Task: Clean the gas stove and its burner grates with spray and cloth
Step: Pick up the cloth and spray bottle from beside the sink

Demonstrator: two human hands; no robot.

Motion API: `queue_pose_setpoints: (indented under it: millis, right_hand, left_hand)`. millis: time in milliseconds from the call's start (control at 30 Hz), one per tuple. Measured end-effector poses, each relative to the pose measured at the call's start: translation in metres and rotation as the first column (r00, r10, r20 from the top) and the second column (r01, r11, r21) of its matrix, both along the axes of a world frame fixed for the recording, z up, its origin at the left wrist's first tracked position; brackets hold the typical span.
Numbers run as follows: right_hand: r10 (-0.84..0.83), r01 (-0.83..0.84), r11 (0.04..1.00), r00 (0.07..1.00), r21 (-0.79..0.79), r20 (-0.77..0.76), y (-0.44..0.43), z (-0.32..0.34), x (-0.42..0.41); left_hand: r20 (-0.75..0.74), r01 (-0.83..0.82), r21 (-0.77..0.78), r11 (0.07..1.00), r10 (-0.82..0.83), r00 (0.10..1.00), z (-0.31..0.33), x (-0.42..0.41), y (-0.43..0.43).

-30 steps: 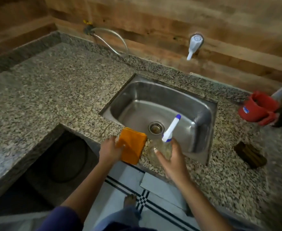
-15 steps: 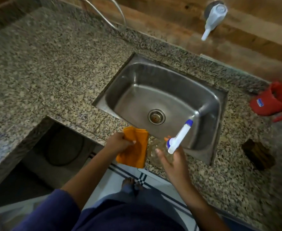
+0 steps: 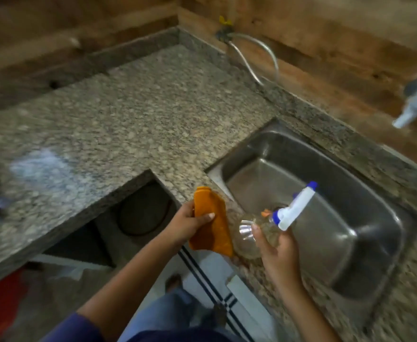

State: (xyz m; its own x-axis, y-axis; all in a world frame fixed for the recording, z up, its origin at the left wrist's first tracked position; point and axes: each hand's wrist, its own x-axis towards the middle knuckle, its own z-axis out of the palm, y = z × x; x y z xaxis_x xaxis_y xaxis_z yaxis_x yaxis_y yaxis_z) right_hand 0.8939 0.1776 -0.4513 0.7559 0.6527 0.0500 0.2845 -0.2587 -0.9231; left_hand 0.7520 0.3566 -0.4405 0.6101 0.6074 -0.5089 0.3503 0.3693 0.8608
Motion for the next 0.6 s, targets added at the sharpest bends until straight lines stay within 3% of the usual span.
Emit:
queue_pose_setpoints:
  millis: [200, 333, 467, 600]
  right_hand:
    - [0.213, -0.212, 0.977, 0.977, -0.025, 0.031, 0.122, 0.007, -0.044]
    - [0.361, -0.361, 0.933, 0.932, -0.001, 0.034, 0.229, 0.002, -0.108]
    - [0.412, -0.411, 0.911, 0.911, -0.013, 0.034, 0.326, -0.006, -0.173]
    - [0.452, -0.451, 0.892, 0.891, -0.030, 0.046, 0.408, -0.022, -0.229]
  left_hand:
    - [0.027, -0.410, 0.024, 0.912, 0.409, 0.912, 0.010, -0.115, 0.087]
    - [0.025, -0.613, 0.093, 0.785, 0.613, 0.789, 0.000, -0.211, 0.155]
    - [-0.009, -0.675, 0.091, 0.732, 0.679, 0.734, -0.016, -0.273, 0.213]
    - [0.022, -0.668, 0.071, 0.741, 0.668, 0.744, -0.030, -0.306, 0.272]
